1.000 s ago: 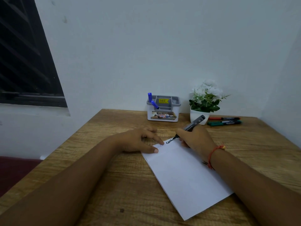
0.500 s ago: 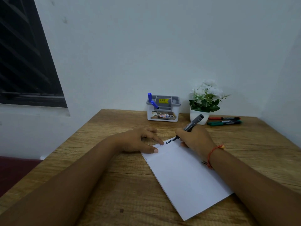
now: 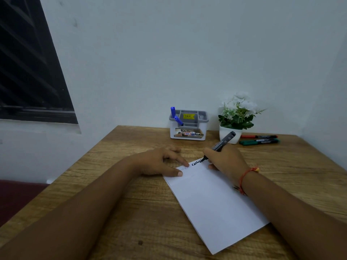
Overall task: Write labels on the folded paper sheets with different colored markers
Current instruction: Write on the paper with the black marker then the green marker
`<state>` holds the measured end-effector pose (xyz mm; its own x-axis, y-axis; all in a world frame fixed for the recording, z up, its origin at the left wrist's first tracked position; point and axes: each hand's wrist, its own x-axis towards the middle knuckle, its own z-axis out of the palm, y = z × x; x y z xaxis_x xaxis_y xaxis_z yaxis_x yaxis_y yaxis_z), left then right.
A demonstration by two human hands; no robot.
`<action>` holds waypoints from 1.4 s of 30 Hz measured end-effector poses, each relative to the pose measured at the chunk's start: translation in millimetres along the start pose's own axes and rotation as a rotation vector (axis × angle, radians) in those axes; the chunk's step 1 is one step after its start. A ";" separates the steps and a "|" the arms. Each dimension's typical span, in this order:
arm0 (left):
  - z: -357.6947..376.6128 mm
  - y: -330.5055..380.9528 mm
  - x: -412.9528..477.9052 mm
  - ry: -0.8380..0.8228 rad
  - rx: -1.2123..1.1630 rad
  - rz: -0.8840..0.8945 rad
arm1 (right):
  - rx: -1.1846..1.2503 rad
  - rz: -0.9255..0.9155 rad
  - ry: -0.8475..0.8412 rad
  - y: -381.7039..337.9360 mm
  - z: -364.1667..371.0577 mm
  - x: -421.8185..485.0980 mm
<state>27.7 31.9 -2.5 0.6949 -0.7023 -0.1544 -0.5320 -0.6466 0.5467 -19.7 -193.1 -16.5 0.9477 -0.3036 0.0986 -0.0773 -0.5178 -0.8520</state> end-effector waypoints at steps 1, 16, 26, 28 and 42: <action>-0.1 -0.3 0.2 0.001 0.002 0.000 | 0.003 0.003 -0.001 -0.1 -0.2 -0.3; -0.5 0.8 -1.5 0.007 -0.004 0.004 | -0.010 -0.001 -0.002 -1.2 -1.8 0.7; -0.2 -2.3 0.6 0.024 -0.015 0.024 | -0.061 -0.027 0.048 -0.2 -0.6 0.6; -0.3 -3.1 1.4 0.023 -0.012 0.019 | -0.046 -0.009 0.057 0.8 0.3 2.7; 1.9 -13.7 5.6 0.335 -0.110 -0.085 | 0.244 -0.118 0.027 5.0 -2.5 1.9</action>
<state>38.0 36.3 -12.4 0.8641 -0.4991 0.0648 -0.4228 -0.6499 0.6316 -19.0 -198.3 -19.3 0.9369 -0.2755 0.2151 0.1129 -0.3440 -0.9322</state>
